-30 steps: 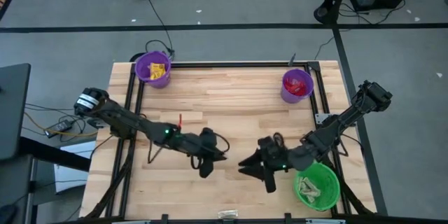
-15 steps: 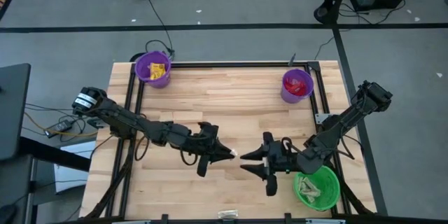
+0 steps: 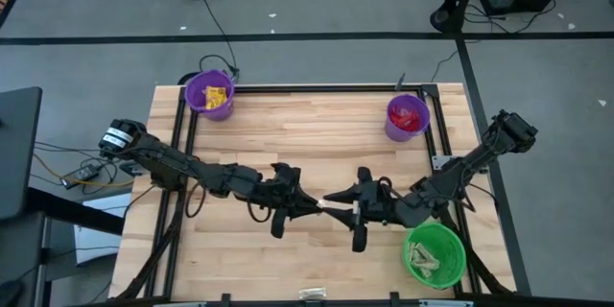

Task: Sort candy by brand, put in halloween buckets
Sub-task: Put the white chocolate bar into the green bucket

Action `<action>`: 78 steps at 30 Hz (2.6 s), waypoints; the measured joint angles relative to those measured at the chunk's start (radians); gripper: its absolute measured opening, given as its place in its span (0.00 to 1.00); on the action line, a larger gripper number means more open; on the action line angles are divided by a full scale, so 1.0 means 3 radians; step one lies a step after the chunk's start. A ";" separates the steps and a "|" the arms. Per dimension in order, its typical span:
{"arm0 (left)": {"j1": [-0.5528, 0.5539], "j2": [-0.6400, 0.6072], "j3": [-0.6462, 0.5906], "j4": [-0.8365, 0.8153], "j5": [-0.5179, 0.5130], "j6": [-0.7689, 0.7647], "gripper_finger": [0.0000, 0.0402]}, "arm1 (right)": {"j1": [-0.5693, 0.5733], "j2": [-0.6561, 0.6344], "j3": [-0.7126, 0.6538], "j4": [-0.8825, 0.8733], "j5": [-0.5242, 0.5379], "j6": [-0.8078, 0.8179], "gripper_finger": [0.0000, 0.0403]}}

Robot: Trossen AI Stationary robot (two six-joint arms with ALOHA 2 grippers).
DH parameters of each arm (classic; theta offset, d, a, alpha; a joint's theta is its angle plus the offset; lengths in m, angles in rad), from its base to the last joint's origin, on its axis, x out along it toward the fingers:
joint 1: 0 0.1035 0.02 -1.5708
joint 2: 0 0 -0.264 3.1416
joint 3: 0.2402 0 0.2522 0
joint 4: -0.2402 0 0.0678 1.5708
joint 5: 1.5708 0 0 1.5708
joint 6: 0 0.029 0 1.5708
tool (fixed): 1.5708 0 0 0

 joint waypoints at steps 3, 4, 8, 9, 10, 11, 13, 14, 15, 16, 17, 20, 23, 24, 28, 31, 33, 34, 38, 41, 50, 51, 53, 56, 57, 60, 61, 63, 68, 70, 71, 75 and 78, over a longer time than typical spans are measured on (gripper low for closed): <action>0.0013 0.0000 0.0000 -0.0001 0.0004 0.0014 0.10 | -0.0055 0.0000 0.0000 -0.0006 -0.0211 0.0024 0.36; 0.0016 0.0000 0.0000 0.0003 0.0005 0.0015 0.10 | -0.0065 0.0000 0.0000 -0.0004 -0.0220 0.0025 0.36; 0.0024 0.0000 0.0000 0.0008 0.0004 0.0018 0.10 | -0.0091 0.0000 0.0000 -0.0005 -0.0201 0.0031 0.36; 0.0024 0.0000 0.0000 0.0019 0.0004 0.0019 0.10 | -0.0090 0.0000 0.0000 -0.0003 -0.0198 0.0036 0.34; 0.0025 0.0000 0.0000 0.0022 0.0004 0.0020 0.10 | -0.0093 0.0000 0.0000 -0.0001 -0.0194 0.0053 0.33; 0.0028 0.0000 0.0000 0.0022 0.0004 0.0022 0.10 | -0.0096 0.0000 0.0000 -0.0004 -0.0192 0.0074 0.30; 0.0037 0.0000 0.0000 0.0019 0.0003 0.0023 0.10 | -0.0096 0.0000 0.0000 -0.0013 -0.0202 0.0117 0.24; 0.0042 0.0000 0.0000 0.0017 -0.0008 0.0021 0.11 | -0.0096 0.0000 0.0000 -0.0012 -0.0201 0.0118 0.20; 0.0043 0.0000 0.0000 0.0018 -0.0045 0.0011 0.11 | -0.0096 -0.0001 0.0000 -0.0014 -0.0190 0.0119 0.15; 0.0043 0.0000 0.0000 0.0025 -0.0067 0.0013 0.11 | -0.0097 -0.0005 0.0001 -0.0015 -0.0181 0.0119 0.10; 0.0043 0.0000 -0.0001 0.0048 -0.0075 0.0024 0.12 | -0.0099 -0.0006 0.0002 -0.0015 -0.0182 0.0119 0.05; 0.0047 0.0001 -0.0001 0.0115 -0.0087 0.0048 0.18 | -0.0099 -0.0008 0.0008 -0.0023 -0.0170 0.0160 0.03; 0.0058 0.0001 -0.0001 0.0116 -0.0094 0.0239 0.24 | -0.0099 -0.0008 0.0008 -0.0038 -0.0164 0.0200 0.02; 0.0057 0.0002 -0.0001 0.0114 -0.0100 0.0285 0.26 | -0.0099 -0.0008 0.0008 -0.0038 -0.0165 0.0198 0.01; 0.0063 0.0002 -0.0001 0.0047 -0.0130 0.0286 0.34 | -0.0078 -0.0009 0.0008 -0.0063 -0.0103 0.0206 0.01; 0.0066 0.0002 -0.0001 -0.0091 -0.0148 0.0238 0.38 | -0.0016 -0.0054 0.0005 -0.0239 0.0044 0.0200 0.01; 0.0066 -0.0003 0.0002 -0.0250 -0.0135 0.0055 0.39 | 0.0035 -0.0143 0.0003 -0.0458 0.0053 0.0238 0.01; 0.0066 -0.0003 0.0003 -0.0342 -0.0096 -0.0026 0.39 | 0.0063 -0.0200 0.0004 -0.0603 0.0049 0.0316 0.01; 0.0066 -0.0001 0.0003 -0.0616 0.0141 -0.0165 0.39 | 0.0245 -0.0454 0.0003 -0.1267 -0.0050 0.0794 0.00; 0.0058 -0.0002 0.0003 -0.0746 0.0239 -0.0151 0.39 | 0.0385 -0.0650 0.0003 -0.1777 -0.0410 0.1240 0.00; 0.0058 -0.0001 0.0003 -0.0804 0.0259 -0.0146 0.40 | 0.0810 -0.0878 0.0003 -0.2936 -0.1269 0.2802 0.01; 0.0058 -0.0001 0.0003 -0.0805 0.0259 -0.0146 0.40 | 0.0866 -0.0874 0.0003 -0.3013 -0.1357 0.2934 0.01; 0.0058 0.0015 0.0003 -0.0808 0.0259 -0.0133 0.40 | 0.0988 -0.0874 0.0001 -0.3138 -0.1475 0.3176 0.02; 0.0058 0.0077 0.0003 -0.0836 0.0233 0.0015 0.40 | 0.1184 -0.0874 0.0001 -0.3139 -0.1558 0.3352 0.02; 0.0058 0.0108 0.0003 -0.0833 0.0202 0.0032 0.40 | 0.1247 -0.0874 0.0001 -0.3137 -0.1588 0.3386 0.02; 0.0057 0.0235 0.0003 -0.0827 0.0195 0.0010 0.40 | 0.1401 -0.0860 0.0001 -0.3250 -0.1646 0.3599 0.04; 0.0056 0.0281 0.0003 -0.0832 0.0202 -0.0028 0.40 | 0.1451 -0.0842 0.0001 -0.3329 -0.1657 0.3698 0.04; 0.0054 0.0362 0.0003 -0.0827 0.0227 -0.0145 0.40 | 0.1539 -0.0783 0.0001 -0.3525 -0.1706 0.3948 0.06; 0.0006 0.0550 0.0003 -0.0829 0.0260 -0.0256 0.40 | 0.1661 -0.0535 0.0000 -0.3829 -0.2266 0.4367 0.13; -0.0040 0.0613 0.0003 -0.0833 0.0260 -0.0331 0.40 | 0.1673 -0.0428 0.0000 -0.3915 -0.2453 0.4427 0.16; -0.0066 0.0642 0.0003 -0.0842 0.0260 -0.0343 0.39 | 0.1673 -0.0379 0.0000 -0.3947 -0.2507 0.4436 0.18; -0.0224 0.0692 0.0003 -0.0835 0.0413 -0.0004 0.39 | 0.1669 -0.0262 0.0000 -0.4289 -0.2545 0.4455 0.25; -0.0415 0.0706 0.0003 -0.0892 0.0531 0.0590 0.39 | 0.1670 -0.0276 -0.0001 -0.4469 -0.2332 0.4589 0.28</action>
